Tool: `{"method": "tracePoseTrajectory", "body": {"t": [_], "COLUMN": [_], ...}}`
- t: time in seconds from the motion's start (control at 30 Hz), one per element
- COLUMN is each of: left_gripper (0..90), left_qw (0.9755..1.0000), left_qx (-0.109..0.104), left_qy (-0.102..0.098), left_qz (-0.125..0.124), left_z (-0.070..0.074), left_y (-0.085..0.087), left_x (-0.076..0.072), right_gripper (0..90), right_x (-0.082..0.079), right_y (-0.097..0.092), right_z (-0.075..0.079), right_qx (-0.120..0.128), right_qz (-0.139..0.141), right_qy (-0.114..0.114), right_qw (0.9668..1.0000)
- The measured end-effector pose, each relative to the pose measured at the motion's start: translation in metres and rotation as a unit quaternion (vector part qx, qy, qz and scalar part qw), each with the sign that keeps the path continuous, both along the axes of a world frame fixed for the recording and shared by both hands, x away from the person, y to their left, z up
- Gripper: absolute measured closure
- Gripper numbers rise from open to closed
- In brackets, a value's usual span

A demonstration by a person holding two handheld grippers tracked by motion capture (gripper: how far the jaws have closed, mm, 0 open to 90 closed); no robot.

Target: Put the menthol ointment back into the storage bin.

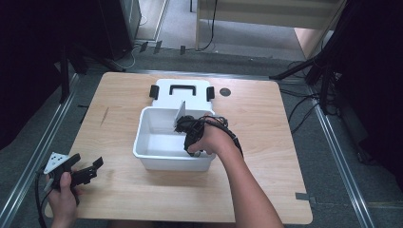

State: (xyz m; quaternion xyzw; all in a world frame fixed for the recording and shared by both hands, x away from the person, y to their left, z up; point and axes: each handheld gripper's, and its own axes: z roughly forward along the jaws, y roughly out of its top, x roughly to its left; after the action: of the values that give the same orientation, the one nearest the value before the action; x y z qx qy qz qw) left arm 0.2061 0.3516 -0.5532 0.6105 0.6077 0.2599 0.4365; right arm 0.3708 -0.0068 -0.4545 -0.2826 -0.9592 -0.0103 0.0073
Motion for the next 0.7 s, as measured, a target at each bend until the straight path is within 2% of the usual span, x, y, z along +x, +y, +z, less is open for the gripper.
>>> {"method": "tracePoseTrajectory", "body": {"t": [0.3, 0.4, 0.43, 0.7], "left_gripper": [7.4, 7.4, 7.4, 7.4], "left_qw": [1.0, 1.0, 1.0, 1.0], "left_qx": [0.0, 0.0, 0.0, 0.0], "left_qy": [0.0, 0.0, 0.0, 0.0], "left_qz": [0.0, 0.0, 0.0, 0.001], "left_z": [0.0, 0.0, 0.0, 0.0], "left_y": [0.0, 0.0, 0.0, 0.0], "left_x": [0.0, 0.0, 0.0, 0.0], "right_gripper": [51.2, 51.2, 51.2, 51.2], "right_x": [0.0, -0.001, -0.002, -0.003], "right_y": [-0.001, 0.0, 0.0, 0.002], "right_z": [-0.008, -0.011, -0.013, -0.015], "right_qx": [-0.017, -0.025, -0.035, -0.048], "right_qz": [0.012, 0.017, 0.027, 0.034], "right_qy": [0.003, 0.0, -0.005, -0.009], "right_qw": [0.9998, 0.9995, 0.999, 0.9982]}}
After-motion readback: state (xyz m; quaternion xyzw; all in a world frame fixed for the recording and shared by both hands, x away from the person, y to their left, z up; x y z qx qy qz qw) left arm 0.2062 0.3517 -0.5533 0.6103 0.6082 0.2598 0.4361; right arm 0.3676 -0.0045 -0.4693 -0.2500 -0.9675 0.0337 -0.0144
